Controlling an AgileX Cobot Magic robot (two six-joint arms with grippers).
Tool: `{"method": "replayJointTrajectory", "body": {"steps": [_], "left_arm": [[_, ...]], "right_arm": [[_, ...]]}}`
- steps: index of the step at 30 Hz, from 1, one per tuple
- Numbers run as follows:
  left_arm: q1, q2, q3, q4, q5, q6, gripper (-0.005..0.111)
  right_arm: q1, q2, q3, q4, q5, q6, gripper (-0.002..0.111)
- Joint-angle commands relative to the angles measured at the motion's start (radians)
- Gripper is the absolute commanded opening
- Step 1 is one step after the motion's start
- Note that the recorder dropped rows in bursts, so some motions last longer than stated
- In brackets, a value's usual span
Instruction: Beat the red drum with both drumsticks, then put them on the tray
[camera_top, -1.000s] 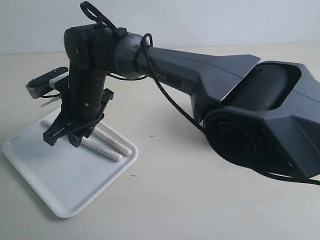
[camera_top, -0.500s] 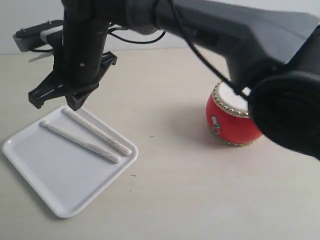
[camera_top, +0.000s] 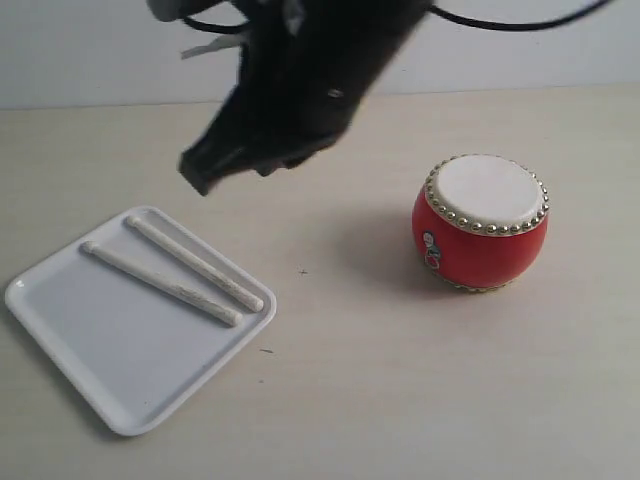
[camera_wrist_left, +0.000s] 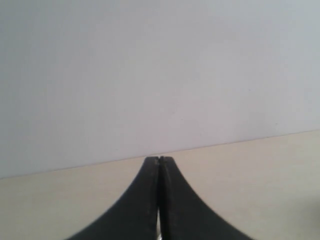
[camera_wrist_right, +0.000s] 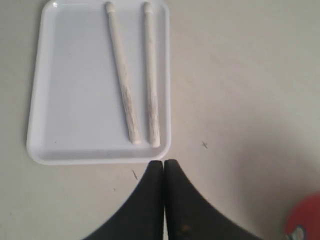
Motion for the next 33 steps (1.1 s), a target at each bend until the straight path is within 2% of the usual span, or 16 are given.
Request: {"method": "replayJointTrajectory", "body": {"steps": [1,9,15,19,25,28,33], "left_arm": [[-0.002,0.003,-0.006,-0.003,-0.012,-0.008,0.000],[-0.019,0.003,-0.006,-0.003,-0.017,-0.008,0.000],[-0.019,0.002,-0.006,-0.003,-0.013,-0.033,0.000],[-0.019,0.002,-0.006,-0.003,-0.005,-0.055,0.000],[-0.019,0.002,-0.006,-0.003,-0.005,-0.056,0.000],[-0.019,0.002,-0.006,-0.003,-0.002,-0.056,0.000],[-0.019,0.002,-0.006,-0.003,-0.002,-0.056,0.000]], "right_arm": [[0.001,-0.304,0.290,-0.087,-0.148,0.111,0.000],[0.001,-0.867,0.688,-0.374,-0.235,0.420,0.000],[0.001,-1.174,0.861,-0.441,-0.242,0.522,0.000],[0.001,-1.241,0.921,-0.501,-0.316,0.530,0.000],[0.001,-1.213,0.975,-0.660,-0.419,0.554,0.000],[0.001,-1.169,0.983,-0.686,-0.477,0.645,0.000],[0.001,-1.111,0.993,-0.679,-0.529,0.659,0.000]]}}
